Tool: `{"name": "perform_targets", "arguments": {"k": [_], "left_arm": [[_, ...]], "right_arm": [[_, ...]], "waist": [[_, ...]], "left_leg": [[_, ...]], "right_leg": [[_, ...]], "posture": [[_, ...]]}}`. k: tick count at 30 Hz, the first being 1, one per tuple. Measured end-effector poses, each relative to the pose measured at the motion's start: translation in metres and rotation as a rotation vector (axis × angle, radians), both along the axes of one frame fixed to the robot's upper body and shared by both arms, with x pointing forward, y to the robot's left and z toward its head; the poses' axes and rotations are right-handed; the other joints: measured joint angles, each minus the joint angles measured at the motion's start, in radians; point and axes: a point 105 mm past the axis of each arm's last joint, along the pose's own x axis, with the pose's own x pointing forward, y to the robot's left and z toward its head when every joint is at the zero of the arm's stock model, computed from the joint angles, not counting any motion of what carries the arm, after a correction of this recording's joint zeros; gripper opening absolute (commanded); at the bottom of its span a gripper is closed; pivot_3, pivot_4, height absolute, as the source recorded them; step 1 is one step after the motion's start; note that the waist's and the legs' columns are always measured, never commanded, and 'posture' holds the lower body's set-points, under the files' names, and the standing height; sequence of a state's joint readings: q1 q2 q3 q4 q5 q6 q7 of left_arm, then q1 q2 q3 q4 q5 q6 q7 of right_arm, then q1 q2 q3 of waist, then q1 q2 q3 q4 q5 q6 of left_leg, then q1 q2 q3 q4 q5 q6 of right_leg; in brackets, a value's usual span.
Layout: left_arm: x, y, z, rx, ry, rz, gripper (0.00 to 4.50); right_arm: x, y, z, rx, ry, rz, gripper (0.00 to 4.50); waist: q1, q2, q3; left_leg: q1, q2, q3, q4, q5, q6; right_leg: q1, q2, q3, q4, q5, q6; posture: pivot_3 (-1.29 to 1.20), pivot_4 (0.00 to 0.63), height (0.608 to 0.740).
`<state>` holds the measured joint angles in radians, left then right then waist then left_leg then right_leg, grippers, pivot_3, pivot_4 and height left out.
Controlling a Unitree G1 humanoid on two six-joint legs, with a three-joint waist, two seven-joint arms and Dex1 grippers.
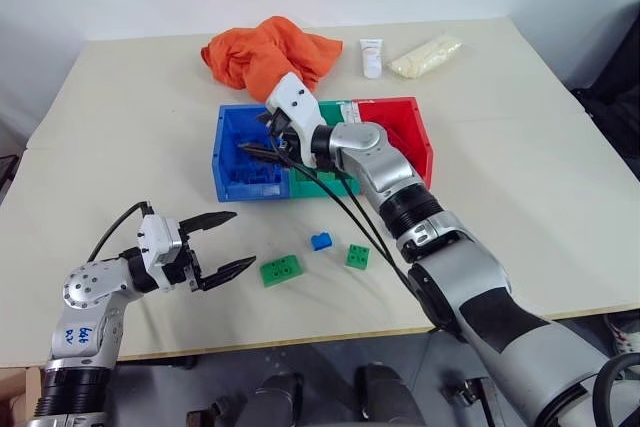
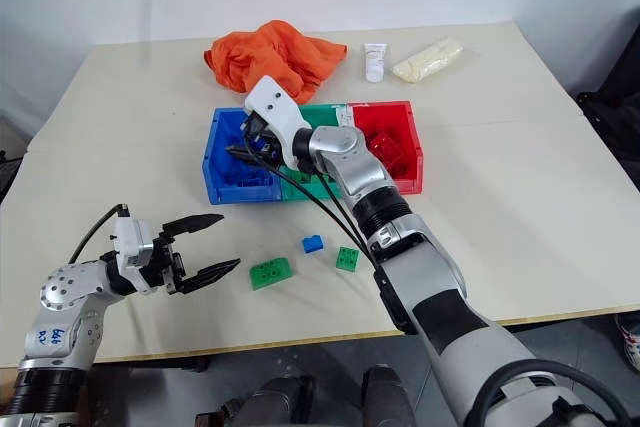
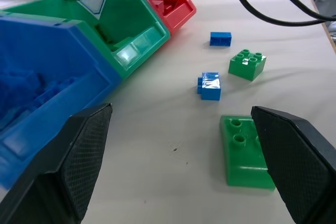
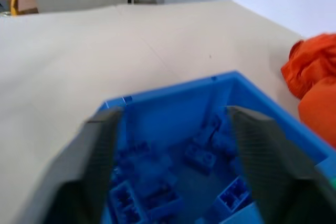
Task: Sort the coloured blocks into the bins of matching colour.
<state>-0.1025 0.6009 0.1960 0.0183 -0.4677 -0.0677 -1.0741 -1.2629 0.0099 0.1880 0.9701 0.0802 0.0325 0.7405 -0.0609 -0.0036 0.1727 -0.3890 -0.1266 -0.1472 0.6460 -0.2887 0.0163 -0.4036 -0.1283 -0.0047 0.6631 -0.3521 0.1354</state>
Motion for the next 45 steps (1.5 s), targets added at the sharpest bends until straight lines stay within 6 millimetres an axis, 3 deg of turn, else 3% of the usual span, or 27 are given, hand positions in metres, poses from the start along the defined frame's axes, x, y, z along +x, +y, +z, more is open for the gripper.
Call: {"name": "perform_targets", "arguments": {"k": [4, 8, 12, 17, 21, 25, 29, 34, 40, 45], "left_arm": [[0.001, 0.000, 0.002, 0.001, -0.006, -0.002, 4.50], [0.003, -0.001, 0.004, 0.002, -0.013, -0.010, 4.50], [0.008, 0.000, 0.005, 0.001, -0.012, -0.017, 4.50], [0.017, -0.005, 0.009, -0.003, -0.018, -0.052, 4.50], [0.023, -0.007, 0.009, -0.005, -0.016, -0.074, 4.50], [0.028, -0.008, 0.006, 0.000, -0.009, -0.090, 4.50], [0.029, -0.006, 0.005, 0.005, -0.004, -0.099, 4.50], [0.032, -0.007, 0.008, 0.008, -0.010, -0.110, 4.50], [0.034, -0.013, 0.009, 0.004, -0.014, -0.134, 4.50], [0.031, -0.014, 0.007, 0.009, -0.012, -0.135, 4.50]], "right_arm": [[-0.001, -0.003, 0.012, 0.023, -0.044, 0.023, 4.45], [-0.010, -0.025, 0.027, 0.060, -0.104, 0.086, 4.45], [-0.033, -0.062, 0.011, 0.053, -0.070, 0.172, 4.45], [-0.063, -0.118, -0.005, 0.002, -0.003, 0.188, 4.45], [-0.071, -0.174, -0.025, -0.040, 0.075, 0.042, 4.45], [-0.095, -0.247, -0.050, -0.108, 0.188, -0.160, 4.45], [-0.121, -0.289, -0.068, -0.212, 0.271, -0.283, 4.45], [-0.132, -0.295, -0.082, -0.246, 0.318, -0.315, 4.45], [-0.112, -0.267, -0.079, -0.200, 0.270, -0.274, 4.45], [-0.089, -0.245, -0.090, -0.187, 0.283, -0.234, 4.45]], "waist": [[-0.001, 0.000, 0.000], [0.003, 0.000, 0.000], [0.010, 0.000, 0.000], [0.015, 0.000, 0.000], [0.027, -0.001, 0.000], [0.044, -0.001, 0.000], [0.053, -0.001, 0.000], [0.056, -0.002, 0.000], [0.060, -0.002, 0.001], [0.056, -0.003, 0.001]], "left_leg": [[0.000, 0.000, 0.000, 0.000, 0.000, 0.000], [0.000, 0.000, -0.001, 0.000, 0.000, 0.000], [-0.001, -0.001, -0.002, 0.002, 0.000, 0.000], [-0.002, 0.000, -0.001, 0.002, 0.000, 0.000], [-0.002, 0.000, 0.004, 0.001, 0.000, 0.000], [-0.003, 0.000, 0.006, 0.002, -0.001, 0.002], [-0.001, 0.002, 0.013, 0.002, -0.001, 0.002], [0.001, 0.002, 0.020, 0.003, 0.000, 0.003], [0.001, 0.002, 0.020, 0.003, 0.000, 0.003], [0.001, 0.002, 0.020, 0.002, -0.001, 0.004]], "right_leg": [[0.000, 0.000, 0.000, 0.000, 0.000, 0.000], [0.000, 0.000, 0.000, 0.000, 0.000, 0.000], [0.000, -0.001, 0.001, -0.001, 0.000, 0.000], [-0.001, -0.001, 0.000, -0.003, 0.000, 0.000], [-0.002, -0.001, 0.002, -0.004, 0.000, 0.000], [-0.002, -0.001, 0.004, -0.005, 0.000, 0.000], [-0.002, 0.000, 0.006, -0.006, 0.000, 0.000], [-0.002, 0.001, 0.007, -0.005, 0.000, 0.000], [-0.003, 0.000, 0.009, -0.005, 0.000, 0.000], [-0.004, 0.000, 0.009, -0.005, 0.000, 0.001]], "posture": [[0.00, 0.150, 0.740], [0.00, 0.150, 0.740], [0.00, 0.150, 0.740], [0.00, 0.150, 0.740], [0.00, 0.150, 0.740], [0.00, 0.150, 0.740], [0.00, 0.150, 0.740], [0.00, 0.150, 0.740], [0.00, 0.150, 0.740], [0.00, 0.150, 0.740]]}}
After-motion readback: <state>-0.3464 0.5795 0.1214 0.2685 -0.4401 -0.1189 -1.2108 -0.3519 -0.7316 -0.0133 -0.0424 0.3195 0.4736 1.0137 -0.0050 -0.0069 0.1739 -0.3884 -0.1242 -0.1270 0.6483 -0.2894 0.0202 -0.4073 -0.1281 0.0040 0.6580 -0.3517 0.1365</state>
